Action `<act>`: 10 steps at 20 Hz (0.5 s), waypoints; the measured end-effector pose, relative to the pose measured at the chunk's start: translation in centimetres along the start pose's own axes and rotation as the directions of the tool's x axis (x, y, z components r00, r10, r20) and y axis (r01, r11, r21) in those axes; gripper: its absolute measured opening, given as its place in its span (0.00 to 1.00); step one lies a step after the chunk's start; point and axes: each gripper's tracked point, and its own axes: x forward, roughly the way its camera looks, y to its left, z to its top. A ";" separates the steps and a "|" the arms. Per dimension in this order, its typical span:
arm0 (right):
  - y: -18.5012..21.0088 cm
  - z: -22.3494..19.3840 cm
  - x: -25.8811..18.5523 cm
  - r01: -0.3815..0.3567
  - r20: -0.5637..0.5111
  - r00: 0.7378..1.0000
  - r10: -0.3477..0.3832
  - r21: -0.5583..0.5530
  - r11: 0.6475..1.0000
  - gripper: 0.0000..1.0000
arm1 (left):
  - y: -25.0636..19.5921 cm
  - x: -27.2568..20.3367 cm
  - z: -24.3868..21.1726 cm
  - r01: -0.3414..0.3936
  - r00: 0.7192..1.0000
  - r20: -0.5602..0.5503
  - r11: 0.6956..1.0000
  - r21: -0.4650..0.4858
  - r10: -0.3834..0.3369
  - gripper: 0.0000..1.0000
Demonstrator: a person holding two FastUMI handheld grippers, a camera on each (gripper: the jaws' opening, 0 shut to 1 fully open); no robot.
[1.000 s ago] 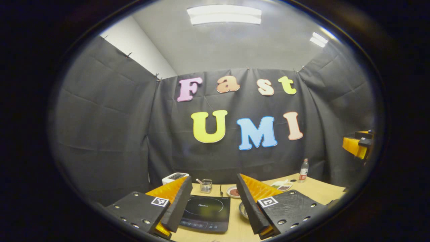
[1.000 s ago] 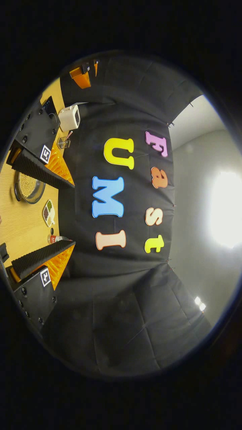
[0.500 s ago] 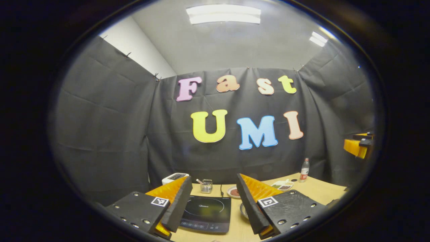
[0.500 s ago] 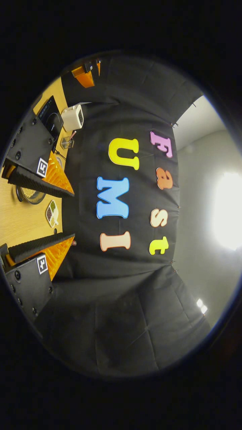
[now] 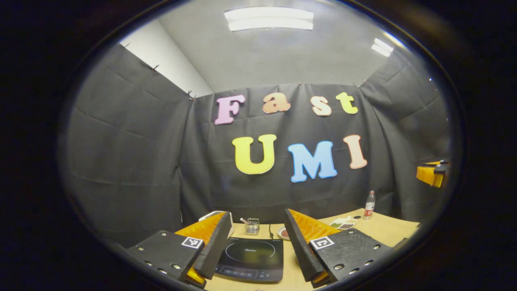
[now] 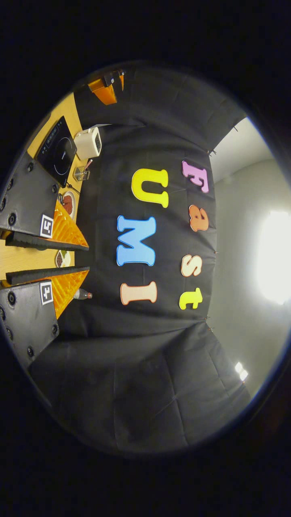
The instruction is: First push the handle of the pot to place it horizontally, then grasp the pot with both hands and set it on the induction cooktop.
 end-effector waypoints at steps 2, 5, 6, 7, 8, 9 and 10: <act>0.4 0.7 -0.8 -0.003 0.008 1.000 0.003 0.002 1.000 0.23 | 0.7 0.3 -0.1 -0.002 1.000 0.002 1.000 0.000 0.002 0.78; 1.6 0.3 0.3 0.004 0.020 1.000 -0.003 -0.016 1.000 0.08 | 1.9 0.5 -0.3 -0.002 1.000 0.007 1.000 0.002 0.002 0.78; 2.4 0.5 0.5 -0.024 0.021 0.999 0.024 -0.014 1.000 0.03 | 2.3 0.6 -0.2 -0.004 1.000 0.009 1.000 0.003 0.004 0.78; 2.7 0.0 0.0 -0.023 0.019 1.000 0.024 -0.017 1.000 0.03 | 2.7 0.7 -0.3 -0.004 1.000 0.012 1.000 0.000 0.004 0.78; 3.6 0.0 -0.1 -0.043 0.014 0.999 0.043 -0.018 0.999 0.00 | 3.0 0.9 -0.3 -0.001 1.000 0.014 1.000 -0.001 0.001 0.78; 4.7 -0.2 -0.2 -0.062 0.004 0.998 0.062 -0.021 0.998 0.02 | 3.4 1.0 -0.7 0.001 1.000 0.016 1.000 0.001 -0.001 0.77; 5.4 -0.5 -0.1 -0.073 -0.002 0.997 0.073 -0.029 0.997 0.02 | 3.6 1.0 -0.8 0.006 1.000 0.018 1.000 0.002 -0.007 0.77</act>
